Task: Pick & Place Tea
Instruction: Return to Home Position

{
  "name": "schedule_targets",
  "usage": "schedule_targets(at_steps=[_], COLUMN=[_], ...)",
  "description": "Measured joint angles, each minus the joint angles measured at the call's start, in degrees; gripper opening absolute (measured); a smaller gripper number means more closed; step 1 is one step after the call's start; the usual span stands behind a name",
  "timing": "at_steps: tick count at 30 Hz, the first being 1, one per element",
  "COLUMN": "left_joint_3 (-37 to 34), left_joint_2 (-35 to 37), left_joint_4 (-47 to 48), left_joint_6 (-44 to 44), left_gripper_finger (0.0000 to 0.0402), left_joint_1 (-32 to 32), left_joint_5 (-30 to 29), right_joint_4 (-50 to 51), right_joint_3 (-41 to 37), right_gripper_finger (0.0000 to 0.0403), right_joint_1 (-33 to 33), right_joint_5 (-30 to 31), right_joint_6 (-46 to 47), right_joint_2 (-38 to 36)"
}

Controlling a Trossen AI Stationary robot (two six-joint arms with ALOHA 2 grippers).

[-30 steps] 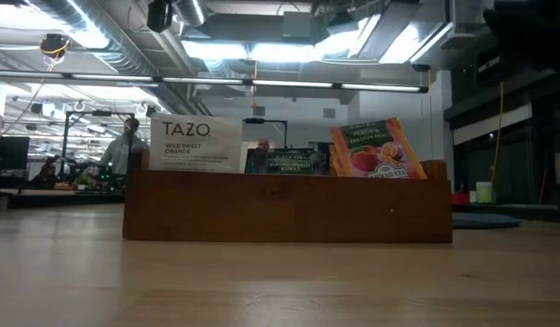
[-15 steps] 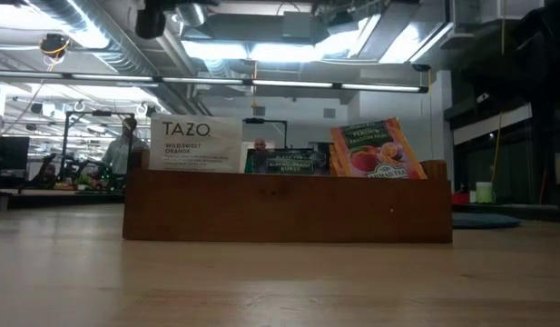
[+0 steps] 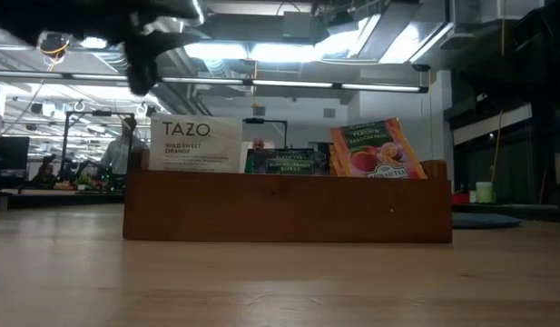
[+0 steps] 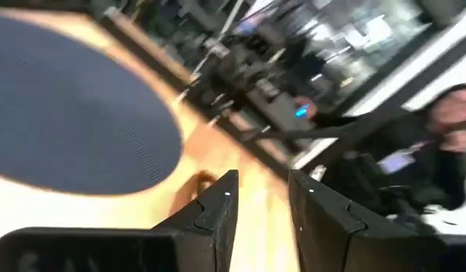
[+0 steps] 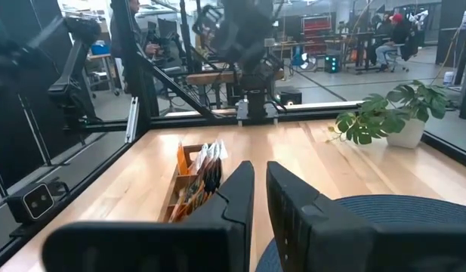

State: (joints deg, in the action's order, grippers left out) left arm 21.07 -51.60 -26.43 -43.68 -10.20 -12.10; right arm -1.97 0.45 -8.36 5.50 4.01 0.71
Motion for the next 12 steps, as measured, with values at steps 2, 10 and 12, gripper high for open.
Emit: schedule_targets(at_steps=[2,10,12], left_joint_3=[-6.0,-20.5,-20.5], left_joint_2=[2.2,15.4,19.0], left_joint_4=[-8.1,-13.7,-9.8], left_joint_6=[1.8,7.4,10.0], left_gripper_finger=[0.0114,0.0113,0.0113], left_joint_1=[-0.8,-1.4,-1.4], left_joint_5=[-0.7,-1.6,-1.1], right_joint_4=[0.0,0.0,0.0], right_joint_3=[0.0,0.0,0.0], right_gripper_finger=[0.0041,0.0041,0.0041], right_joint_1=[0.0,0.0,0.0], right_joint_5=[0.0,0.0,0.0], right_joint_6=[0.0,0.0,0.0], right_joint_2=[0.0,0.0,0.0])
